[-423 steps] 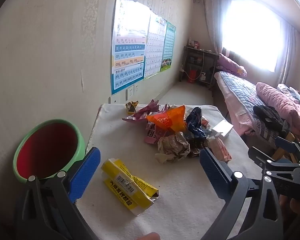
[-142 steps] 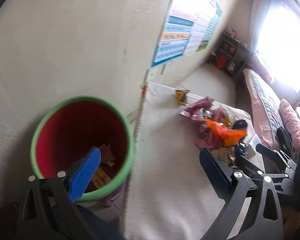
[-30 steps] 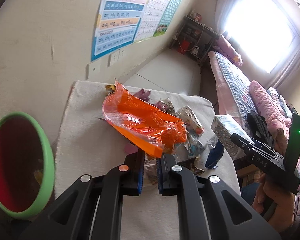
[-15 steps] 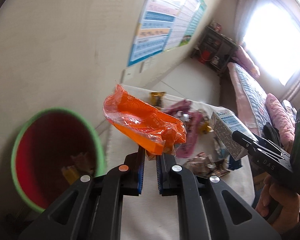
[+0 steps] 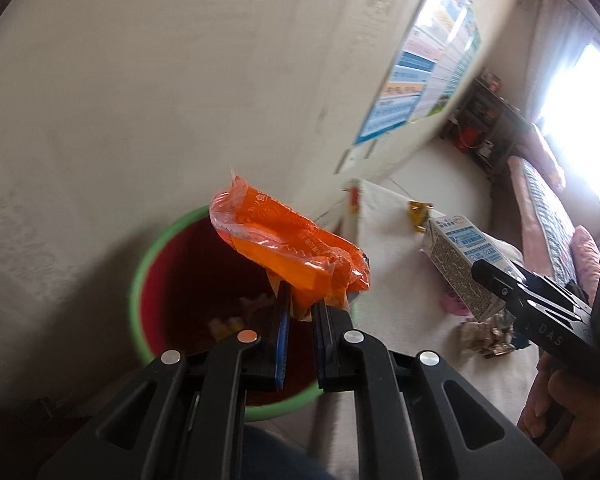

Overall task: Collect trash
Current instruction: 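Carry the orange wrapper and milk carton to the red bucket and release both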

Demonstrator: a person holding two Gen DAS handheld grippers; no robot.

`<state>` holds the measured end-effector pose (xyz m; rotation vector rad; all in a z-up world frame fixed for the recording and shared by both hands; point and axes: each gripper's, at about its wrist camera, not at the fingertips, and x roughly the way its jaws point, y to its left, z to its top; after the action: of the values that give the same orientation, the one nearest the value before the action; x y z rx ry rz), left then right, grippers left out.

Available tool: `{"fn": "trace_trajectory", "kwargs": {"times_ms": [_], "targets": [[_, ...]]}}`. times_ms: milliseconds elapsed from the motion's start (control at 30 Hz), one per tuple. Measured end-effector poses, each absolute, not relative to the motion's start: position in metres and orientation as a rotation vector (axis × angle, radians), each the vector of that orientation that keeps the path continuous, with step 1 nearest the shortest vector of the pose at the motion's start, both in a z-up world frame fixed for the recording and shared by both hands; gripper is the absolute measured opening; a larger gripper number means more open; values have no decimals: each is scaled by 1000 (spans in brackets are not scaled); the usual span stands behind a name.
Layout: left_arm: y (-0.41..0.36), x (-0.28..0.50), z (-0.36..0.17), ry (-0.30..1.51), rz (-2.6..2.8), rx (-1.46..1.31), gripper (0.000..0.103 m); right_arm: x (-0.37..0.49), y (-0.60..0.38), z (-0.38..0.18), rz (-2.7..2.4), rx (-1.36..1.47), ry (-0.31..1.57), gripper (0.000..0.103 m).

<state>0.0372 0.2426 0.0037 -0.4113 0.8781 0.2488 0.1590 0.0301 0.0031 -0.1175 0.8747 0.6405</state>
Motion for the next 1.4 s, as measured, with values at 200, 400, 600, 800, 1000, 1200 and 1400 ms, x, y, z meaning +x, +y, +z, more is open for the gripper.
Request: {"fn": "trace_trajectory", "kwargs": {"times_ms": [200,400,600,800,1000,1200,1400], "targets": [[272,21,-2,882,295,-425,8,148,81,-1,735,-131,884,54],[297,8,-15,895,323,-451,8,135,118,-15,806,-177,902,54],[307,6,-23,906,317,-473,8,126,138,-31,850,-218,925,55],[308,14,-26,911,315,-478,11,124,151,-44,863,-267,960,55],[307,15,-19,857,326,-498,72,125,154,-49,851,-288,987,83],[310,9,-15,828,366,-506,95,126,146,-45,823,-292,971,98],[301,9,-20,849,356,-514,95,129,130,-40,784,-301,964,98]]}}
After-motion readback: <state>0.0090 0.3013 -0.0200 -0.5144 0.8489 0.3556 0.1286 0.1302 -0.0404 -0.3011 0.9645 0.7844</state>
